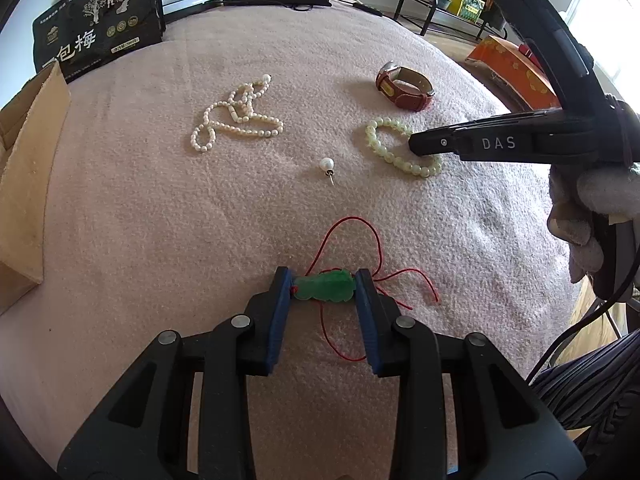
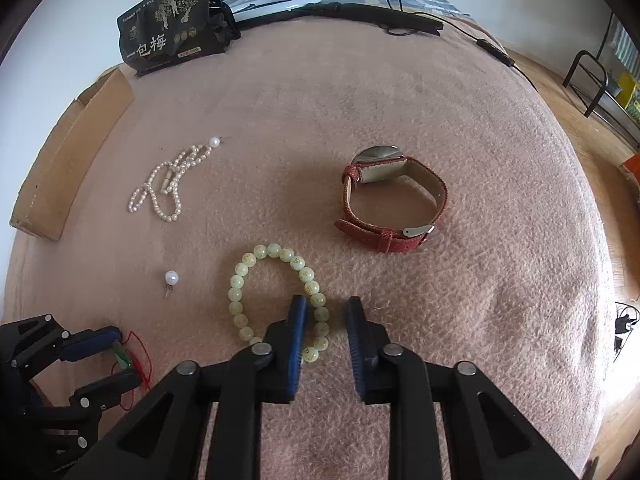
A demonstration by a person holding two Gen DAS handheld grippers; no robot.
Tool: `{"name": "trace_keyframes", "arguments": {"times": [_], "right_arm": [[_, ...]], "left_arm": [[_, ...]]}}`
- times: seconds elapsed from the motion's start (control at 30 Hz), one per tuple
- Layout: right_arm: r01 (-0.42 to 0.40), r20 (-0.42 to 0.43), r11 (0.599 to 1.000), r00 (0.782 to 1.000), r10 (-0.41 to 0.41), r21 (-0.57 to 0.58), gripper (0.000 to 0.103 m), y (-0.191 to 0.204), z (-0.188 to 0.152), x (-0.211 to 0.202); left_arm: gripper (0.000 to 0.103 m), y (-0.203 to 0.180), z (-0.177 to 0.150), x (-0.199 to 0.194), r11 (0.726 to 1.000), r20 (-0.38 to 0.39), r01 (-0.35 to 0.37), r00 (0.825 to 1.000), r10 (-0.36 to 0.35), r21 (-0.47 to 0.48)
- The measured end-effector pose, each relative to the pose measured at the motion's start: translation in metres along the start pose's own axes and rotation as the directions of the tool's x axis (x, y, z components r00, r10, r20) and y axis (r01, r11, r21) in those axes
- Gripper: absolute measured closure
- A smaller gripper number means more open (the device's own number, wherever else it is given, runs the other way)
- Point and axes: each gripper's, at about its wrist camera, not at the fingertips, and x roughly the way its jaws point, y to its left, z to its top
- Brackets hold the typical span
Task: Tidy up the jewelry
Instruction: 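Grasp the green jade pendant with the left tool while the right grasps the cream bracelet, then carry the pendant and bracelet into the box and open both tools to release them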
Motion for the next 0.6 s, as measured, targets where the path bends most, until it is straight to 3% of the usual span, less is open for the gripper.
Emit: {"name": "trace_keyframes", "arguments": {"times": [0.03,0.27,0.6], "right_arm": [[-0.008,0.000,1.000,1.000,0.008,0.002,0.096,0.000,0.000,0.000],[-0.028,0.028,1.000,0.999,0.028,0.006,0.098,0.000,-0.001,-0.012],[-0.047,0.161,0.999,0.986,0.046,0.001,0.098,0.012,0.005,-0.058]], "left_arm": [[0.071,0.000,0.000,-0.001,1.000,0.002,0.001,1.000,-0.001,-0.002],[0.071,0.007,0.002,-0.014,1.000,0.026,0.007,1.000,-0.007,-0.023],[0.071,0.018,0.011,-0.049,0.998,0.105,0.038,0.994,-0.032,-0.057]]}}
